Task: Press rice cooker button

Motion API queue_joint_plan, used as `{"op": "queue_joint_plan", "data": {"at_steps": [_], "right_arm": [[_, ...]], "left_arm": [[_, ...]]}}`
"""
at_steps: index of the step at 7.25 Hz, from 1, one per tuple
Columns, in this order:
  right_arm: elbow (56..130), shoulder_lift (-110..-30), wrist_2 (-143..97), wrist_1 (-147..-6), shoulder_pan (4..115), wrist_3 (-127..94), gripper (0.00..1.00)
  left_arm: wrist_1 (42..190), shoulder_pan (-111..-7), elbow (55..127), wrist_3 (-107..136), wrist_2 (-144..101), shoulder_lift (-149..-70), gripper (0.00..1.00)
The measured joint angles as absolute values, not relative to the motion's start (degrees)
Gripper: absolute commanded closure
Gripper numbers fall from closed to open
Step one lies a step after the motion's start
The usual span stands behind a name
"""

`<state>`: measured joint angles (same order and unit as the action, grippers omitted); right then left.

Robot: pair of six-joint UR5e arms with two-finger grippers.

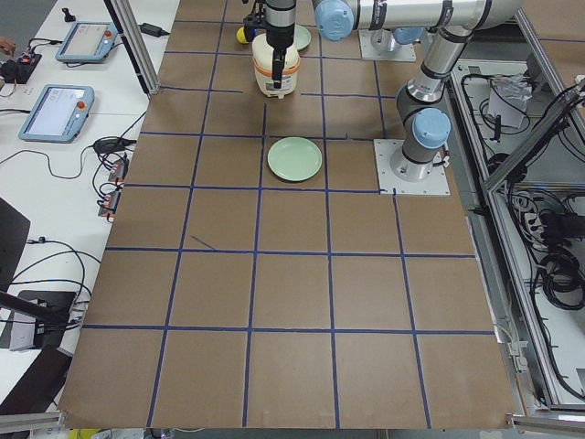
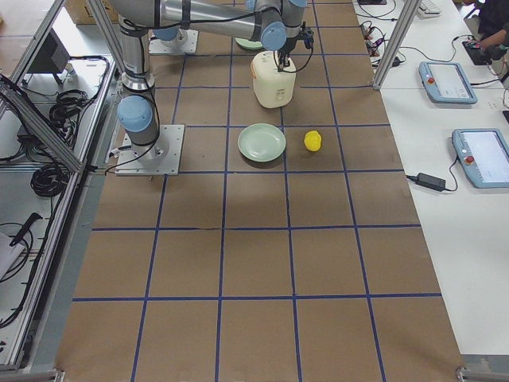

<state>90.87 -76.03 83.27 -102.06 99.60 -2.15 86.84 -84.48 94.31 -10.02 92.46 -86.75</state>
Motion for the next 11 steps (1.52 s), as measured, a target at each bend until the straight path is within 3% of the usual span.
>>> {"op": "queue_joint_plan", "data": {"at_steps": [1, 5, 11], "right_arm": [[89.62, -77.15, 83.35, -99.88, 99.91, -2.37, 0.0], [78.47, -80.77, 89.04, -91.46, 96.71, -0.3, 0.0], [77.09, -80.98, 89.24, -89.91, 93.47, 3.65, 0.0]], "left_arm": [[86.84, -84.49, 94.31, -10.02, 92.46, -86.75, 0.0], [86.84, -84.46, 94.31, -10.02, 92.46, -86.75, 0.0], [86.84, -84.46, 94.31, -10.02, 92.46, -86.75, 0.0]]}}
